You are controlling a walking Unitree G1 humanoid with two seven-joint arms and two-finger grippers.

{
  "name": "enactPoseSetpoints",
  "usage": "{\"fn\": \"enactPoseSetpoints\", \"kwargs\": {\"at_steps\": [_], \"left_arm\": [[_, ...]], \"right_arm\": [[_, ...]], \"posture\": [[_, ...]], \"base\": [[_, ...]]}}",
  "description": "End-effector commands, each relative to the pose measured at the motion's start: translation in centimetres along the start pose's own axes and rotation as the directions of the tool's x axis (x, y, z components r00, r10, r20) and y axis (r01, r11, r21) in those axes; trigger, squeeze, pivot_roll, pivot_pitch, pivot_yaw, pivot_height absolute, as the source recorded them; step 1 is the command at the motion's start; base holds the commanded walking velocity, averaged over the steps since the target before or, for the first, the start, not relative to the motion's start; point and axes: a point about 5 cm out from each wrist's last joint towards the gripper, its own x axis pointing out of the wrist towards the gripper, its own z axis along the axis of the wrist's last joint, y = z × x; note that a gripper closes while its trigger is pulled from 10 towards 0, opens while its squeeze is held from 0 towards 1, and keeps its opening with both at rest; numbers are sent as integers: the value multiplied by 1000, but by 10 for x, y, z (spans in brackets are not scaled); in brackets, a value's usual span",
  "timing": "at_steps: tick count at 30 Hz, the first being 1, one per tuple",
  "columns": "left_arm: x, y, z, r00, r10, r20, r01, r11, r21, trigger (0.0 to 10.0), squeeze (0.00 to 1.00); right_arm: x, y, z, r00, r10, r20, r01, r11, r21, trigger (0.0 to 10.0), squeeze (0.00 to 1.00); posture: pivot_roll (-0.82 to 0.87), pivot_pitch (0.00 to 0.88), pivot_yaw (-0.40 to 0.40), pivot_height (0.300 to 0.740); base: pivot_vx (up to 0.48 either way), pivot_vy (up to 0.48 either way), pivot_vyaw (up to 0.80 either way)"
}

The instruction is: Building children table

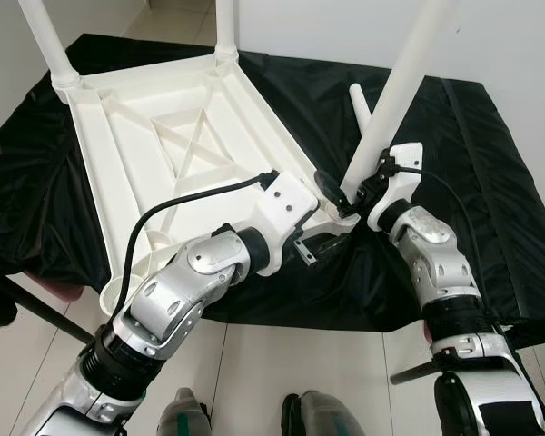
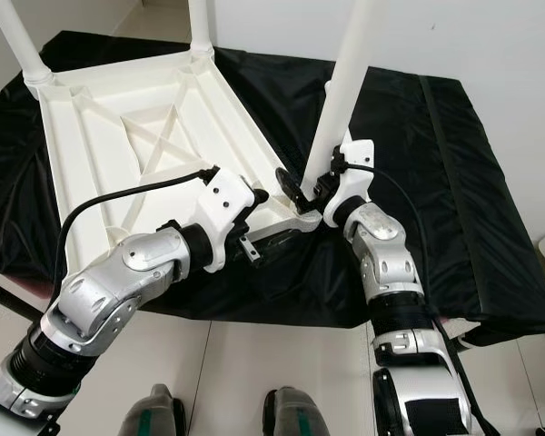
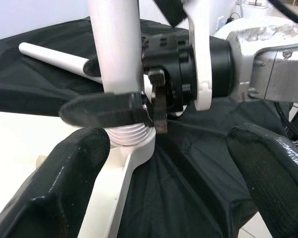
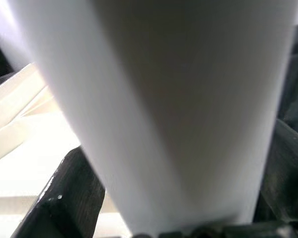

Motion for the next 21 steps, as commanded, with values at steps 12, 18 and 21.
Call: {"fn": "enactPoseSetpoints", "kwargs": {"at_steps": [12,18,21], "left_arm": [[-3,-1,-1,998,-56,-9,56,998,5,10000,0],[-3,-1,0,999,-54,-7,54,999,5,10000,0],[-2,-1,0,999,-53,-5,53,999,5,10000,0]], "right_arm": [[-3,-6,-13,999,27,-17,-26,999,19,0,0],[-5,-7,-13,1000,6,-12,-6,1000,20,0,0],[-6,-3,-15,1000,-14,-14,15,998,60,10000,0]], "posture": [[-11,59,-24,740],[-13,60,-30,740],[-14,59,-32,740]], "base": [[0,0,0],[0,0,0],[0,0,0]]}}
